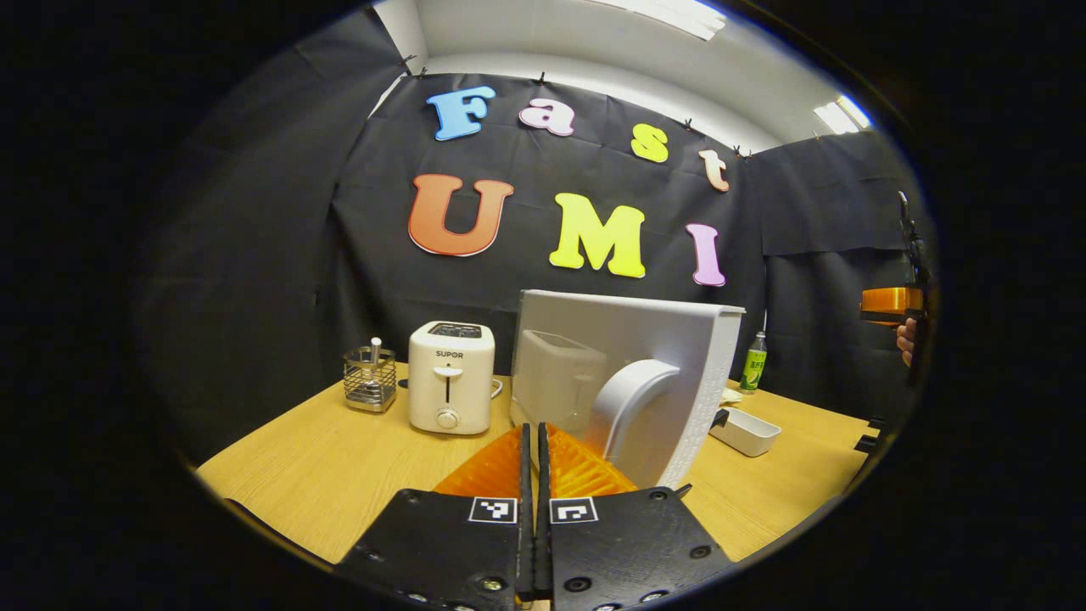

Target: Open the microwave oven with the left hand, put the food in, and close the microwave oven.

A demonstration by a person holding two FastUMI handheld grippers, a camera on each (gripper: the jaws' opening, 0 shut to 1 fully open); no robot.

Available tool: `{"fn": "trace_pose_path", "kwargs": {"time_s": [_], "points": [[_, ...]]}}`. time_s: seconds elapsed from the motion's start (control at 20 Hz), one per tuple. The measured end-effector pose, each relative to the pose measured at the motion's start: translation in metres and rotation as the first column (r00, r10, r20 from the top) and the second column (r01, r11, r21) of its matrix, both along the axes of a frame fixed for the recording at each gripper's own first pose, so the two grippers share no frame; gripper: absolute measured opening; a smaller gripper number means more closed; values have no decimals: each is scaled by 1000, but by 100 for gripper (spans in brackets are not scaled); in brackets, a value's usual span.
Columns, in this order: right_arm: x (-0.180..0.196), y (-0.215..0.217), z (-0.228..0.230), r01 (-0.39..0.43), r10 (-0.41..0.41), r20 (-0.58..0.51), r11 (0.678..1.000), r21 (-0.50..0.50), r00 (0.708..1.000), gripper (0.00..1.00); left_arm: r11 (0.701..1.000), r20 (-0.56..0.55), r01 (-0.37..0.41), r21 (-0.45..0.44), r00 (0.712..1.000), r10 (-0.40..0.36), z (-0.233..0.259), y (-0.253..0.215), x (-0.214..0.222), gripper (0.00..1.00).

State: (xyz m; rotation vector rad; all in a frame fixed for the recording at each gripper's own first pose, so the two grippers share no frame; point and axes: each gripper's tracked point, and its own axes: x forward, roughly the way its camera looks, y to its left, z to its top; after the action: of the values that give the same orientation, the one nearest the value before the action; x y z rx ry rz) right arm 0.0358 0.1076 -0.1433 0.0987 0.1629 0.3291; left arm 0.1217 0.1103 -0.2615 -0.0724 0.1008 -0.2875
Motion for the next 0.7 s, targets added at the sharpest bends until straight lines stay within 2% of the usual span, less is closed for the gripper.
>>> {"fn": "trace_pose_path", "kwargs": {"time_s": [0.25,0.3,0.35,0.4,0.65,0.7], "points": [[11,-20,4,12,-12,22,1000,6,1000,95,991,-31,128,32,991,-127,-17,-53,23,0],[13,-23,5,15,-15,27,1000,7,1000,89,989,-35,148,30,989,-147,-17,-62,28,0],[14,-25,7,16,-17,36,1000,6,999,89,986,-35,162,26,986,-161,-18,-70,33,0],[15,-28,10,20,-20,44,1000,3,999,96,983,-33,182,14,983,-182,-17,-80,38,0],[24,-34,9,28,-25,70,999,-39,997,96,972,-23,235,-15,972,-235,-13,-119,59,0],[28,-37,10,27,-24,74,999,-43,997,89,968,-26,248,-24,968,-249,-12,-129,62,0]]}}
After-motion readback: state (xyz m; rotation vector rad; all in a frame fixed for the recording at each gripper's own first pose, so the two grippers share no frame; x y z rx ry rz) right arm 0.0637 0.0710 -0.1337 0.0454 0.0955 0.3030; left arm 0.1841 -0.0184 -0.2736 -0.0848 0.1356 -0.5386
